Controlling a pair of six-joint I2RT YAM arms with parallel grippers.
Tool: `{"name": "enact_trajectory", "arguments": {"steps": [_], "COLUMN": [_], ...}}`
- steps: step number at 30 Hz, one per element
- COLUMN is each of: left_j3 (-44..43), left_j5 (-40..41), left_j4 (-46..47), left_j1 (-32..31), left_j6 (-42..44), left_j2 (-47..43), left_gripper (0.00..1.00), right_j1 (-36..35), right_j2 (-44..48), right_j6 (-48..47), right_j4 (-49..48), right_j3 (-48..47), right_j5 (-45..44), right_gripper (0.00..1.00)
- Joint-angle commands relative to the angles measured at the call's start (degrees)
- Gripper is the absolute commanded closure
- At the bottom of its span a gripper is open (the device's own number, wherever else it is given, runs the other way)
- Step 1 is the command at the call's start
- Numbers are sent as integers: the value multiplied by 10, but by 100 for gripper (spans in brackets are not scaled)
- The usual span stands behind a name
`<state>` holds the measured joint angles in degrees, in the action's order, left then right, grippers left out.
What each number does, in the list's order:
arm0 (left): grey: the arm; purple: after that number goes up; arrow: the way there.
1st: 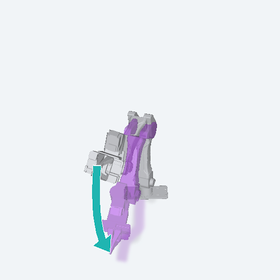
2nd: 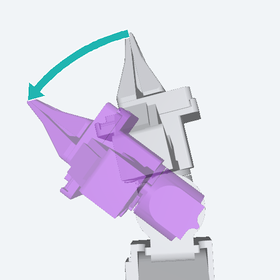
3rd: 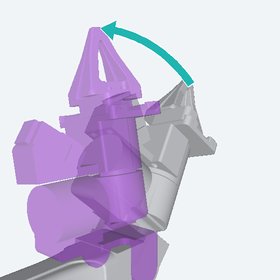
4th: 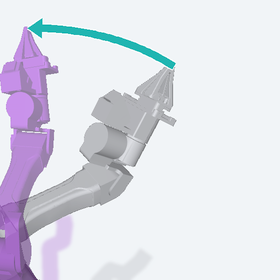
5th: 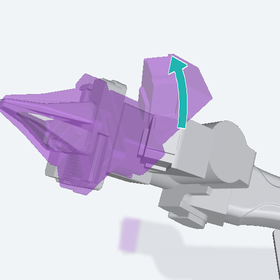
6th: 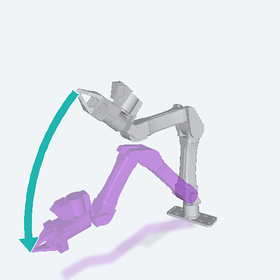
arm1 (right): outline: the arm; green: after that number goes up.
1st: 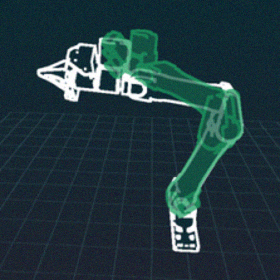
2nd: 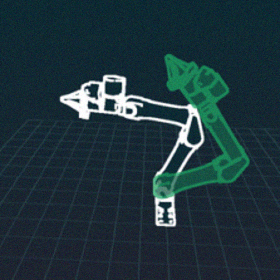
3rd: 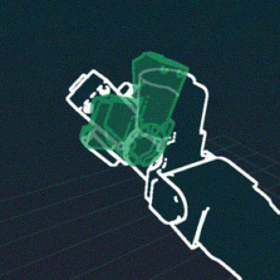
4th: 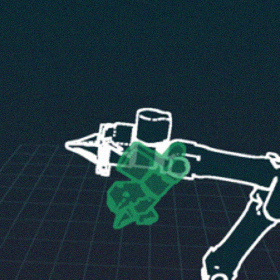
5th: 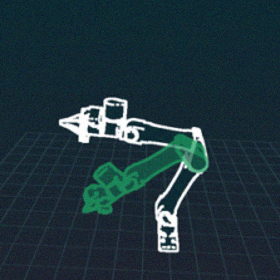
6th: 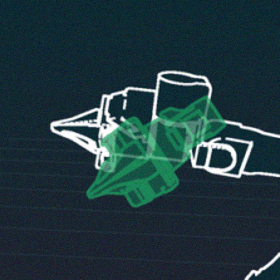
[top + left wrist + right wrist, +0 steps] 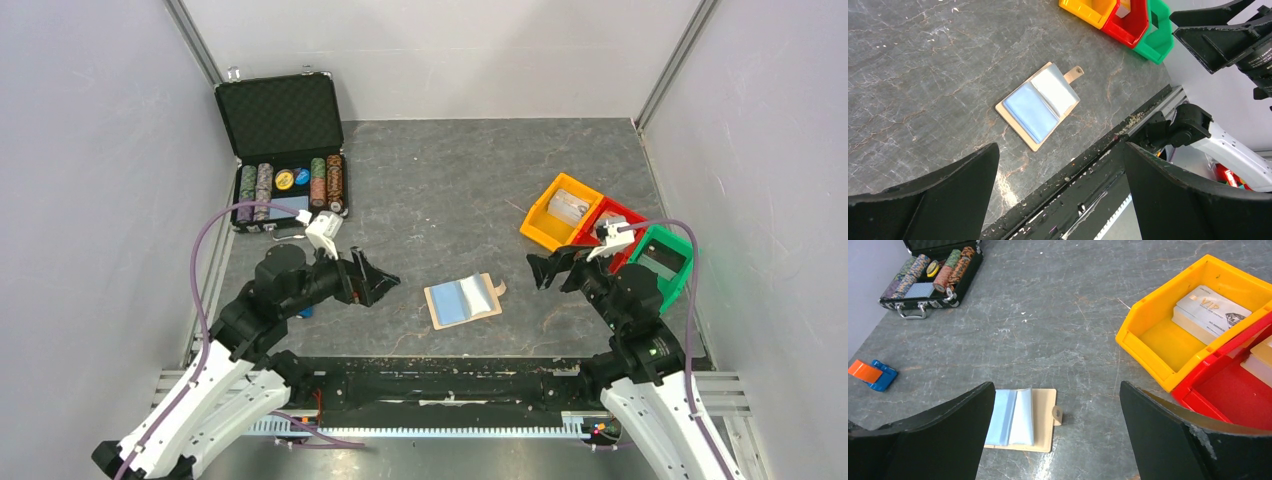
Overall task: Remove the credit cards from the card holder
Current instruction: Reset both arms
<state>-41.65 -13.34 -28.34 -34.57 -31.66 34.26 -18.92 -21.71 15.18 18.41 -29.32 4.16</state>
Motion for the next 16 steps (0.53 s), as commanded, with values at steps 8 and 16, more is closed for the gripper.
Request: {"name": "enact_trajectory", "arguments": {"steps": [8, 16], "left_j3": [16, 14], "left_j5": [34, 44], "left_j4": [37, 35], "left_j1": [2, 2], "left_j6": [6, 7], "left_j2": [-45, -55], "left_gripper": [0, 0], "right_j1": [-2, -1], "right_j2": [-2, -7], "right_j6": [25, 19], "right_j4": [-43, -45], "right_j3": [0, -1], "right_j5": [7, 17], "right_gripper": [2, 2]}}
